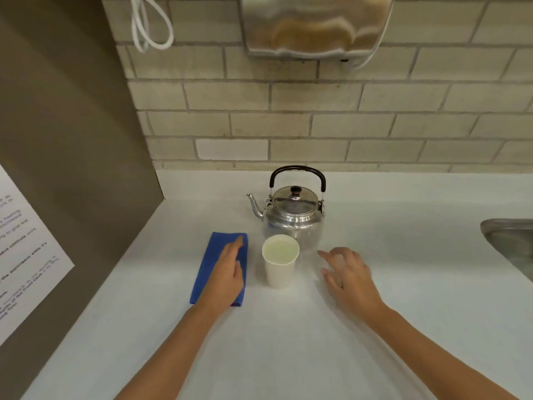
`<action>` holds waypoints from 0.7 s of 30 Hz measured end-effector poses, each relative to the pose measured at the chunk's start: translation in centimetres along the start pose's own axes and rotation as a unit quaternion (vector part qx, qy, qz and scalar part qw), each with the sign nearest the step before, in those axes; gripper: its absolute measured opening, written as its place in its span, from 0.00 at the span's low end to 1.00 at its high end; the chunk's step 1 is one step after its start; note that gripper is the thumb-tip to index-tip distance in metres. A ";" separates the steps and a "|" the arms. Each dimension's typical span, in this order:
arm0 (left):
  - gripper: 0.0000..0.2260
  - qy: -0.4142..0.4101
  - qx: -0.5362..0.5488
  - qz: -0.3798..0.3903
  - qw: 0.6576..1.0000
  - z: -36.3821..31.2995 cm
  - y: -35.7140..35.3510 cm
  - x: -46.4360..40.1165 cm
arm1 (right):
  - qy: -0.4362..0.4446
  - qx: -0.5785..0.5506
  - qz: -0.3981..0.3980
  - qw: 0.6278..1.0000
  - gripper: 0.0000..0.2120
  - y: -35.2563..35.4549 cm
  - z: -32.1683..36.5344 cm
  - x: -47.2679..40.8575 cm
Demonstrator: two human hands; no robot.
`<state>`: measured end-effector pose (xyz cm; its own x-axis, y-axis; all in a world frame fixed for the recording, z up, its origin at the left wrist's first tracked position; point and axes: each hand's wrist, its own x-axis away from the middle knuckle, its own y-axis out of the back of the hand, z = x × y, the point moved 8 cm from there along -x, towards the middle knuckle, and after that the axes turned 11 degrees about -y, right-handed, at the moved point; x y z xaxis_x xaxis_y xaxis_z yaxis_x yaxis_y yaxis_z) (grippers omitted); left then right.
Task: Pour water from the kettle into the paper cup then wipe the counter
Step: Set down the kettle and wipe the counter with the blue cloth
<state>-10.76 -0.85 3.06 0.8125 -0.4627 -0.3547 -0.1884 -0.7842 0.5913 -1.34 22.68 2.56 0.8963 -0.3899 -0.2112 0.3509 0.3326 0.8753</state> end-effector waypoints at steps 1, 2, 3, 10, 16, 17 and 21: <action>0.21 0.009 -0.030 0.000 1.000 0.9 0.7 -0.9 | -0.012 0.015 0.009 1.000 0.19 -0.6 -0.8 1.0; 0.20 0.020 -0.064 0.012 0.998 1.9 1.0 -1.9 | -0.022 0.031 0.017 0.999 0.20 -1.1 -1.5 1.8; 0.20 0.029 -0.106 0.038 0.993 3.1 1.0 -2.7 | -0.031 0.046 0.027 0.998 0.20 -1.6 -2.0 2.5; 0.22 0.058 -0.347 0.132 0.927 6.6 -1.3 -2.6 | -0.056 0.079 0.059 0.994 0.20 -2.9 -2.7 3.5; 0.23 -0.002 -0.300 0.129 0.945 5.2 0.1 4.5 | -0.051 0.085 0.068 0.993 0.21 -2.9 -2.7 3.6; 0.24 0.011 -0.294 0.128 0.947 6.0 1.3 5.8 | -0.053 0.088 0.072 0.992 0.21 -3.0 -2.8 3.5; 0.26 0.079 -0.318 0.106 0.939 6.8 4.9 7.5 | -0.057 0.091 0.077 0.991 0.21 -2.8 -2.4 3.7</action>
<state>-9.39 -10.98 -1.66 0.8749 -0.4741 -0.0992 -0.0272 -0.2525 0.9672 1.62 22.39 -1.75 0.8948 -0.4455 -0.0280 0.1489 0.2387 0.9596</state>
